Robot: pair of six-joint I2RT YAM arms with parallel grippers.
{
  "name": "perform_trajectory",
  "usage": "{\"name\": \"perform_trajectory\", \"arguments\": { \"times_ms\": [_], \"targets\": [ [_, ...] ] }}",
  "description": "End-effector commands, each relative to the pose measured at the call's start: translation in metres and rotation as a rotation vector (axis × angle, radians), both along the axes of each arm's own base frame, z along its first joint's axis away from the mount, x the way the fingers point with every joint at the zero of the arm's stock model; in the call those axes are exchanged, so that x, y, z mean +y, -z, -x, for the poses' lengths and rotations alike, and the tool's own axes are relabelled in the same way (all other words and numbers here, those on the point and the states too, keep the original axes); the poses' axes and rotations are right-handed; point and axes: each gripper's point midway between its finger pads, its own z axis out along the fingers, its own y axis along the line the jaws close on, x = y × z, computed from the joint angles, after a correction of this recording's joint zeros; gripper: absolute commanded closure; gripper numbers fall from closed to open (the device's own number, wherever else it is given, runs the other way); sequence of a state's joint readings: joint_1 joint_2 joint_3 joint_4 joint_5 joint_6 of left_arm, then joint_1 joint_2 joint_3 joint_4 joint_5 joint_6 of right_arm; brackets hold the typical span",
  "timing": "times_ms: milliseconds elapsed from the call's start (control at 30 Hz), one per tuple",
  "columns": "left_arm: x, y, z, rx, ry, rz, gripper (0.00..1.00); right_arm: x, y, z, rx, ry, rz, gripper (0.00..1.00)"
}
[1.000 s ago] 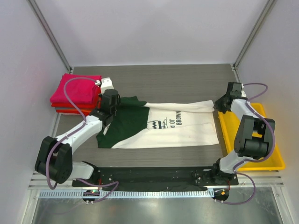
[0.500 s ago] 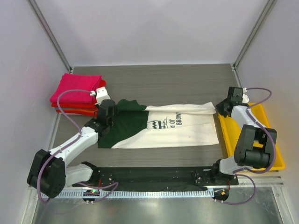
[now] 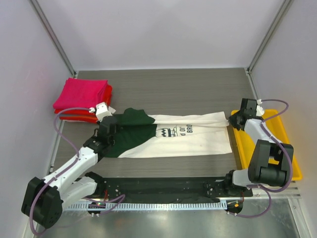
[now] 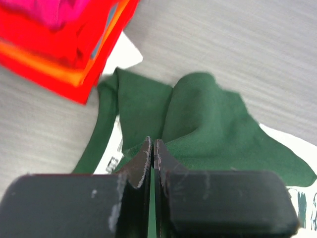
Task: Fold and stack the t-shirts
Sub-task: Fold the tshirt
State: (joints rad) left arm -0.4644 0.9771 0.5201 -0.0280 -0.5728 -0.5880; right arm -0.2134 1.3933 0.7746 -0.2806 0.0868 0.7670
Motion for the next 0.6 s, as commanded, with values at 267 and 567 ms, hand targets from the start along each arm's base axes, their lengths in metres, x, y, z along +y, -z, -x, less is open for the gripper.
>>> {"name": "perform_trajectory", "arguments": {
  "times_ms": [267,567],
  "targets": [
    [0.003,0.031,0.024,0.070,-0.025,0.083,1.00,-0.005,-0.020,0.001,-0.105,0.014,0.037,0.98],
    [-0.007,0.039,0.040,0.092,0.010,0.179,0.90,-0.009,-0.042,0.015,-0.198,0.055,0.074,0.58]
  ]
}}
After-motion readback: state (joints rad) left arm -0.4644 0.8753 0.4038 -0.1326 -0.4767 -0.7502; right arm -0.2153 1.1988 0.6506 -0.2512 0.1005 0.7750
